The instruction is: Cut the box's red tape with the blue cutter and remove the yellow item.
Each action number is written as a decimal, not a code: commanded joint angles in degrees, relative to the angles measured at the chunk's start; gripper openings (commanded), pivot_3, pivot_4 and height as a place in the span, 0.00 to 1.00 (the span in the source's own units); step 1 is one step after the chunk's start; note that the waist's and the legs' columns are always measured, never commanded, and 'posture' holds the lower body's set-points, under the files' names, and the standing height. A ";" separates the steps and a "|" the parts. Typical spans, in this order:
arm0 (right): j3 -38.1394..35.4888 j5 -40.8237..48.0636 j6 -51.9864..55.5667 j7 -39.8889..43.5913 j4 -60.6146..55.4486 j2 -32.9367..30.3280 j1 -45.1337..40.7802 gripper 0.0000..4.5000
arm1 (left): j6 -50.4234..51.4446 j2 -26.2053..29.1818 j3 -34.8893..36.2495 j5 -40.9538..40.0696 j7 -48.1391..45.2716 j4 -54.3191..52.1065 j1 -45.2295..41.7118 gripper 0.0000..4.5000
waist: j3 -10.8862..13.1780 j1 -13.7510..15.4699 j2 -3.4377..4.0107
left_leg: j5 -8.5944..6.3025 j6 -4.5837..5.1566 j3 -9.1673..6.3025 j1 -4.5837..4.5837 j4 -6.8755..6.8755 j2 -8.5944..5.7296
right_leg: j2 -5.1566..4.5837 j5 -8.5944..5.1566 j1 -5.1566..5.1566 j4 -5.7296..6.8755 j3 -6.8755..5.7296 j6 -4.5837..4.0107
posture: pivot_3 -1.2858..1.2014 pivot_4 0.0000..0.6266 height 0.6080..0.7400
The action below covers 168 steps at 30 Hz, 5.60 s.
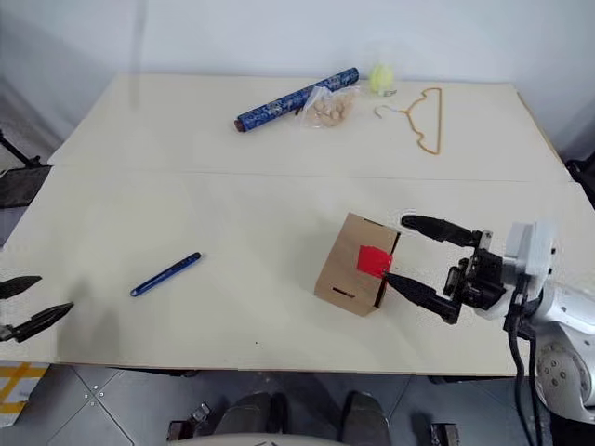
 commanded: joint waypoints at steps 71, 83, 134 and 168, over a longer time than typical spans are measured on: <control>32.05 -37.24 1.62 -4.72 51.95 6.37 -44.54 0.00 | 33.22 -36.24 -51.97 13.86 21.83 -30.35 -27.35 0.00 | -0.06 -1.39 0.12 | 0.39 0.08 0.10 -0.15 0.44 -0.02 | 0.06 0.11 0.12 -0.06 0.00 0.12 | 0.52 0.24 1.00; 21.75 -29.70 2.77 1.10 52.68 1.25 -47.21 0.00 | 34.01 -29.55 -43.59 9.80 21.69 -39.01 -20.70 0.08 | 0.00 -1.56 0.22 | 0.40 0.06 0.08 -0.14 0.39 0.02 | 0.07 0.11 0.09 -0.06 0.01 0.12 | 0.52 0.24 1.00; 3.97 1.58 -3.06 12.72 -1.24 -0.46 -1.79 0.99 | 18.77 5.42 -18.19 9.82 0.81 -10.57 -7.62 1.00 | 0.08 -1.53 0.07 | -0.10 -0.09 0.36 0.07 0.20 0.13 | 0.04 0.11 -0.11 0.10 0.01 -0.03 | 0.52 0.24 1.00; 2.85 1.24 -4.47 9.17 -3.00 -0.85 3.00 1.00 | 24.72 0.55 -28.54 14.39 5.47 -13.34 -14.40 0.09 | -0.10 0.20 0.41 | 0.05 0.01 0.29 0.11 0.27 0.07 | -0.03 0.11 -0.01 0.16 0.04 -0.01 | 0.52 0.24 1.00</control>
